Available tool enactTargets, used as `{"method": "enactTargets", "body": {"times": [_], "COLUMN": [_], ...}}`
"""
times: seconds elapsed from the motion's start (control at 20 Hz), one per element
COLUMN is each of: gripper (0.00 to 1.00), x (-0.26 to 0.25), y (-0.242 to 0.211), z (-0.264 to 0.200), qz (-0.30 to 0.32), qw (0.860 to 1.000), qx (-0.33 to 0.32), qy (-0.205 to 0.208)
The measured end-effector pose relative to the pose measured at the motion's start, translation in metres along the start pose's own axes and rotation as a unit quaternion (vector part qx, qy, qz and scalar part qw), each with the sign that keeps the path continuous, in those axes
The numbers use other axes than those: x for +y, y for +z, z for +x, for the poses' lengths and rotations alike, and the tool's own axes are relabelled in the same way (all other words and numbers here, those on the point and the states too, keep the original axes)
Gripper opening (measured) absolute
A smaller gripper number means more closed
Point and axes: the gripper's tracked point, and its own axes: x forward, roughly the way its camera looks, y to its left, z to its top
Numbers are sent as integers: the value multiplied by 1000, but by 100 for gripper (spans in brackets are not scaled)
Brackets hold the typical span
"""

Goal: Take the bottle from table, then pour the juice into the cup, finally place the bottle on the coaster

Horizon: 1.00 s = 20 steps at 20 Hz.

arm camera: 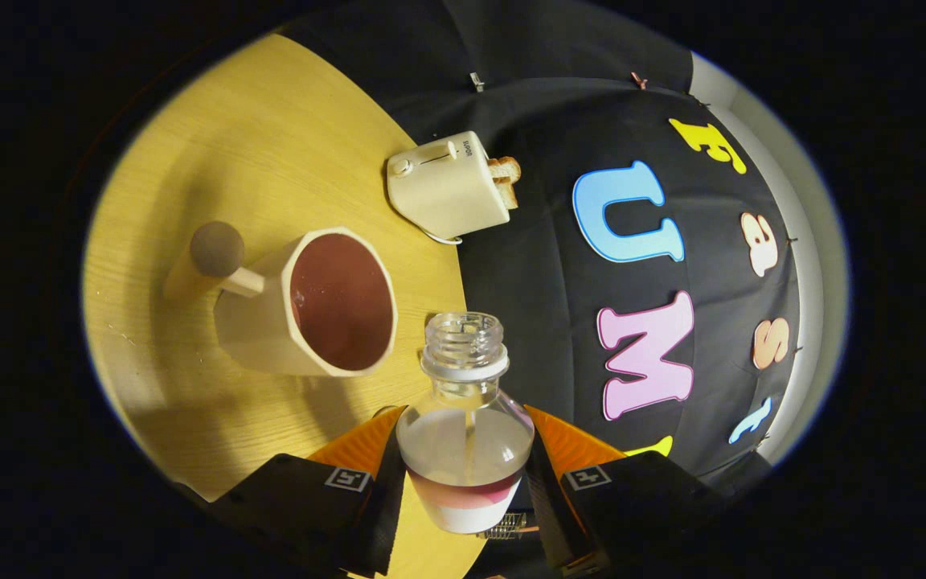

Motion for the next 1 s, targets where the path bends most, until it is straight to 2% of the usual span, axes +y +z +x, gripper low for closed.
{"method": "enactTargets", "body": {"times": [0.55, 0.75, 1.0], "gripper": [72, 72, 72], "x": [14, 13, 8], "y": [17, 22, 24], "z": [17, 20, 28], "qz": [-102, -146, -170], "qw": [994, 988, 984], "qx": [-31, -51, -59], "qy": [22, 18, 15]}}
